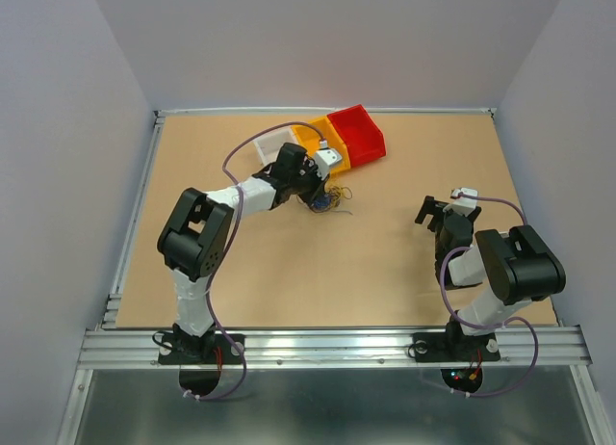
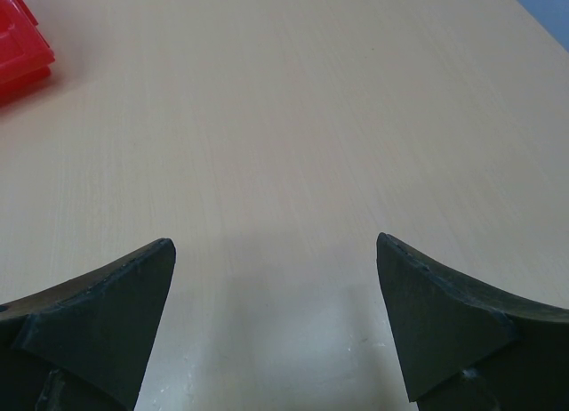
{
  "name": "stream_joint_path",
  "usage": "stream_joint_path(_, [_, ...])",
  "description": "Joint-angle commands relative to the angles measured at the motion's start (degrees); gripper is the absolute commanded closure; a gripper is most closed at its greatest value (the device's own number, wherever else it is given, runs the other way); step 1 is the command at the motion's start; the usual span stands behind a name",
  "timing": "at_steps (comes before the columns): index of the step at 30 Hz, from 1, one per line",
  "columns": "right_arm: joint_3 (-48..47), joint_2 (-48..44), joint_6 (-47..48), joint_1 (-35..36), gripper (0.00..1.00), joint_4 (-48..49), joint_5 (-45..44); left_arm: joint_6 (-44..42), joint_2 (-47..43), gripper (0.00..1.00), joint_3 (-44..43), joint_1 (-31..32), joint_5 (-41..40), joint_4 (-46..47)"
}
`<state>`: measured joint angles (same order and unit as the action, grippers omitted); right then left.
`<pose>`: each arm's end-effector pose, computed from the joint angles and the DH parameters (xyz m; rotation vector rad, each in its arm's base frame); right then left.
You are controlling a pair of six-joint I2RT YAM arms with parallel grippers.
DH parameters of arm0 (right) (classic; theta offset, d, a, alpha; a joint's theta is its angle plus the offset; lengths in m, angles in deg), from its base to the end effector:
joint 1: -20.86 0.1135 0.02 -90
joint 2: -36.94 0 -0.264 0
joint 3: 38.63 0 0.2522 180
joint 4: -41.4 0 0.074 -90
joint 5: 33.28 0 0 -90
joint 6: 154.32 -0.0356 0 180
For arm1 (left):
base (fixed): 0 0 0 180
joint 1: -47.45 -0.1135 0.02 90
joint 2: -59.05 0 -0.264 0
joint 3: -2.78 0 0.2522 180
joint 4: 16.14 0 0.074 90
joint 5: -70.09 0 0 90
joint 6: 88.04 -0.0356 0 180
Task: Untangle the cables
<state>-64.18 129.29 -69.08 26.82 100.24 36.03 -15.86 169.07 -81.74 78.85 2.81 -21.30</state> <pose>0.2365 0.0120 0.1306 0.2495 1.6852 -0.1691 0.3598 -0.2357 0.1985 1.0906 1.8051 -0.5591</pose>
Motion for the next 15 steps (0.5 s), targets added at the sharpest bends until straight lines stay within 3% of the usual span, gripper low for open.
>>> stream_joint_path(1, [0.4,0.1,0.0,-0.4,0.0,7.5,0.0,-1.3,-6.6,1.0,1.6,0.0,6.6,-0.6])
stream_joint_path(11, [0.3,-1.0,1.8,-0.3,0.0,7.0,2.5,-10.7,-18.2,1.0,10.0,4.4,22.2,-0.8])
stream_joint_path(12, [1.4,-2.6,3.3,-0.3,0.0,6.9,8.8,-11.8,-19.3,1.0,11.0,5.0,23.0,-0.8])
stream_joint_path(14, [-0.3,-13.8,9.2,6.1,0.0,-4.6,5.4,-14.6,-22.0,1.0,13.3,6.5,24.9,-0.8])
stream_joint_path(15, [-4.9,-18.8,8.5,9.1,0.0,-10.2,-1.6,-15.3,-22.6,1.0,14.2,6.7,26.7,-0.8])
